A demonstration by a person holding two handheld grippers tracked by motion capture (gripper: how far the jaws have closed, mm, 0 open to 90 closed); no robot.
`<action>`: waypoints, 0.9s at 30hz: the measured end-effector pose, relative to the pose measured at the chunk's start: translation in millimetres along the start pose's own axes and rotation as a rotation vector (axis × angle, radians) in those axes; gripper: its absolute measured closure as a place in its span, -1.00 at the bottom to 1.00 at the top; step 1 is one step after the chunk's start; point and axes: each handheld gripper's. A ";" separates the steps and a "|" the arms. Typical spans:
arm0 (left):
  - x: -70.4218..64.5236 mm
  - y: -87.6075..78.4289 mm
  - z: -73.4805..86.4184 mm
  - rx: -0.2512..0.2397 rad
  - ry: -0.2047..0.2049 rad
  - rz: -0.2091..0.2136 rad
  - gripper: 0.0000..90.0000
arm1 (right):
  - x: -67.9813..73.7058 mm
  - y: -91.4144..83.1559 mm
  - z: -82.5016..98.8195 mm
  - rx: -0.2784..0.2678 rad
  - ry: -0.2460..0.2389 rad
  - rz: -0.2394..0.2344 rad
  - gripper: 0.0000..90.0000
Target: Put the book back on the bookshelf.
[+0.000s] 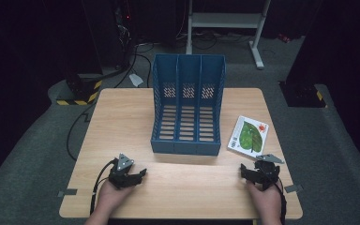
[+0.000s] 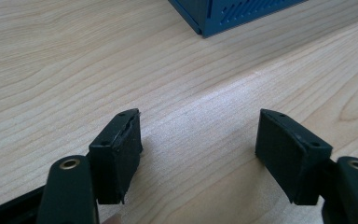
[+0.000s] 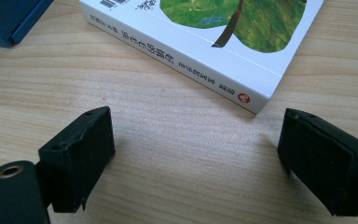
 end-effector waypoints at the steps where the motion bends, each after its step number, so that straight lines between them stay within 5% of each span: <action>1: 0.0 0.0 0.0 0.000 0.000 0.000 -0.31 | 0.0 0.0 0.0 0.000 0.000 0.000 -0.77; 19: -0.4 -0.4 0.1 0.003 -0.001 0.000 -0.31 | -1.8 -3.1 -1.7 -0.013 -0.003 -0.031 -0.67; 23: -0.3 -0.4 0.1 0.003 -0.001 -0.001 -0.31 | -0.8 -12.9 -18.2 -0.070 -0.006 -0.053 -0.61; 27: 0.0 -0.2 0.1 0.001 0.000 0.002 -0.31 | -4.9 -5.0 -47.4 -0.080 0.004 -0.065 -0.59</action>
Point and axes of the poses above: each handheld gripper's, and its own axes: y roughly forward along the jaws, z roughly out of its underside, x roughly to its left, and after that the axes turned 7 degrees about -x, right-handed
